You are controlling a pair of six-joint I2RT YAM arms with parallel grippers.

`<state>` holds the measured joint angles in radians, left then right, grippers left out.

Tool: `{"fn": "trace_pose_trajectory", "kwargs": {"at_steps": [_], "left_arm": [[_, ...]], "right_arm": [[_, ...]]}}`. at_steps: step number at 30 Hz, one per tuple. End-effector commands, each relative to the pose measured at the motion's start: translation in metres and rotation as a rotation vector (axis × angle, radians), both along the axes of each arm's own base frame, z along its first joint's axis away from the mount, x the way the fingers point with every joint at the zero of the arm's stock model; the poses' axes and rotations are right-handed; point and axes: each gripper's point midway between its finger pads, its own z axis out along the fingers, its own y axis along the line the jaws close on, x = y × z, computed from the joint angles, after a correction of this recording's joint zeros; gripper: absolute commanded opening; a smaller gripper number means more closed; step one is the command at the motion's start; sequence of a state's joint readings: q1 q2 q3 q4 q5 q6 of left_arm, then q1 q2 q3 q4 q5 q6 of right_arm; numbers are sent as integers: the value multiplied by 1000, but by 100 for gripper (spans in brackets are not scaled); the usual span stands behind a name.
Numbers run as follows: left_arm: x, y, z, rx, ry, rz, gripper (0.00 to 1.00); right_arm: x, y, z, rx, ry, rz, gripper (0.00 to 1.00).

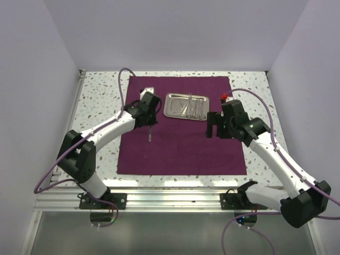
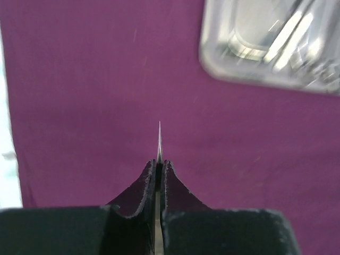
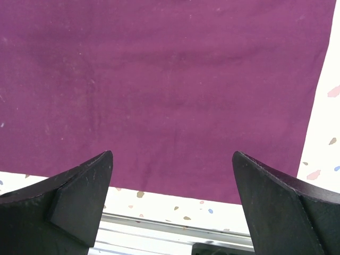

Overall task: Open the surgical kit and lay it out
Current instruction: Place the medical item in the surgical kit, then pick up the medical item from the container.

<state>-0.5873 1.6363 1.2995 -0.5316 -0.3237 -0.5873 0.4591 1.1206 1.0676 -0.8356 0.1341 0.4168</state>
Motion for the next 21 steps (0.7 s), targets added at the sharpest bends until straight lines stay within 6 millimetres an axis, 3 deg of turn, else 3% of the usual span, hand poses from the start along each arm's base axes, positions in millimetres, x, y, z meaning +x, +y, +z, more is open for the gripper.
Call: {"fn": "trace_pose_trajectory", "kwargs": {"at_steps": [1, 4, 5, 9, 10, 13, 16, 17, 19, 20, 21], "left_arm": [[-32, 5, -39, -53, 81, 59, 0], [-42, 3, -51, -85, 71, 55, 0], [-51, 7, -66, -77, 97, 52, 0], [-55, 9, -82, -68, 131, 55, 47], [-58, 8, -84, -63, 153, 49, 53], [-56, 7, -75, -59, 150, 50, 67], [-47, 6, -51, -43, 116, 35, 70], [-34, 2, -32, -45, 74, 33, 70], [-23, -1, -21, -5, 55, -6, 70], [-7, -11, 1, -23, 8, -22, 70], [2, -16, 7, -5, -10, -58, 70]], "right_arm": [[11, 11, 21, 30, -61, 54, 98], [9, 10, 20, 28, -56, 54, 98], [8, 9, 19, 26, -52, 53, 98], [1, 6, 17, 20, -39, 52, 98], [0, 4, 18, 16, -42, 46, 98], [-3, -2, 18, 4, -50, 33, 98], [-7, -5, 19, 4, -51, 18, 98], [-8, -6, 21, 5, -54, 12, 98], [-10, -7, 24, 15, -65, 1, 98], [-11, -9, 23, 11, -66, -6, 98], [-13, -10, 25, 14, -70, -11, 98]]}}
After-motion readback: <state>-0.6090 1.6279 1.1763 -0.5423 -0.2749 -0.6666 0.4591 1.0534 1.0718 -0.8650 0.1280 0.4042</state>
